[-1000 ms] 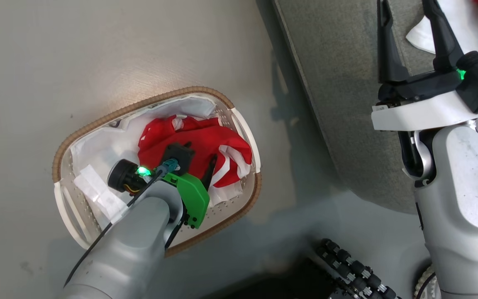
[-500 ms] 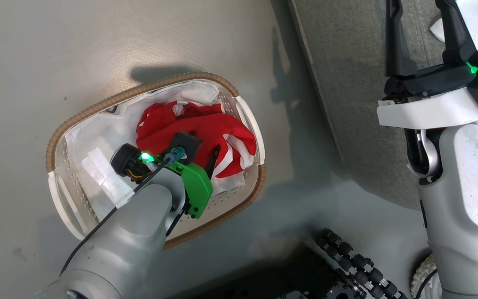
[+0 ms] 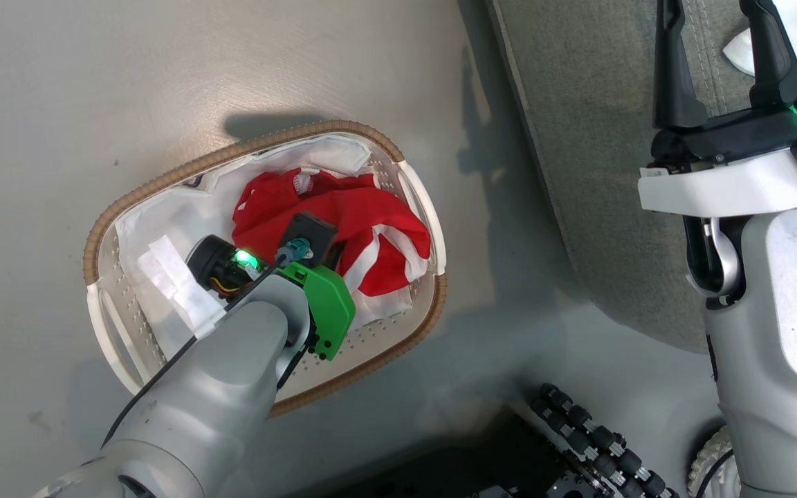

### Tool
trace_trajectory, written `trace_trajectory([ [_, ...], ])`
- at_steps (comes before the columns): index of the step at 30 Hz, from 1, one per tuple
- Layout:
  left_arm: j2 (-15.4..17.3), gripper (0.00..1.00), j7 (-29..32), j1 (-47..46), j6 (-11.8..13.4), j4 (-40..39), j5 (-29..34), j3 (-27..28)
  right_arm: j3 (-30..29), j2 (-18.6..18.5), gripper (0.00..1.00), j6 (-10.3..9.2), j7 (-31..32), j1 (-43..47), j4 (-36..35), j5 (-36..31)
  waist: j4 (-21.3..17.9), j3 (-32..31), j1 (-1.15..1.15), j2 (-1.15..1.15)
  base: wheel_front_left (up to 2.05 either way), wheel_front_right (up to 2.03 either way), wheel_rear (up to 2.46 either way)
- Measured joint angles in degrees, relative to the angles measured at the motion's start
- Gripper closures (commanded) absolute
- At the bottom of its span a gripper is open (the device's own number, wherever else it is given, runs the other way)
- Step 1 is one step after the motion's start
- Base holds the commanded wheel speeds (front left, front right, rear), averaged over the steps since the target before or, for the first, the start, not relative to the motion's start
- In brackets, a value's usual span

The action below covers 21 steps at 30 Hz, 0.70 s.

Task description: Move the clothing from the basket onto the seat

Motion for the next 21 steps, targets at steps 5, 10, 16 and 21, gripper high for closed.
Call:
trace_trajectory([
  [5, -0.01, 1.0, -1.43, -0.4, 0.78, 0.88, -1.76, 1.32, 0.83, 0.53, 0.0, 0.0, 0.0, -1.11, 1.07, 0.77, -0.21, -0.92, 0.0, 0.0, 0.0, 0.0, 0.0],
  [10, 0.03, 1.0, -1.74, 1.03, 1.21, -0.83, -1.71, 3.31, 2.0, 0.8, 0.0, 0.0, 0.0, -1.11, 2.72, 1.02, 0.16, -3.37, 0.0, 0.0, 0.0, 0.0, 0.0],
  [16, 0.53, 1.0, -1.76, 5.16, 2.13, -6.51, 1.66, 9.05, 2.71, -0.45, 0.0, 0.0, 0.0, -1.01, 4.57, 1.44, 1.62, -7.82, -0.01, 0.0, 0.0, 0.0, 0.0],
  [21, 1.26, 1.0, -1.85, 9.87, 2.4, -12.26, 5.11, 15.57, 3.67, -0.71, 0.0, 0.0, 0.0, 0.04, 6.21, 1.89, 3.42, -11.78, -0.01, 0.0, 0.0, 0.0, 0.0],
])
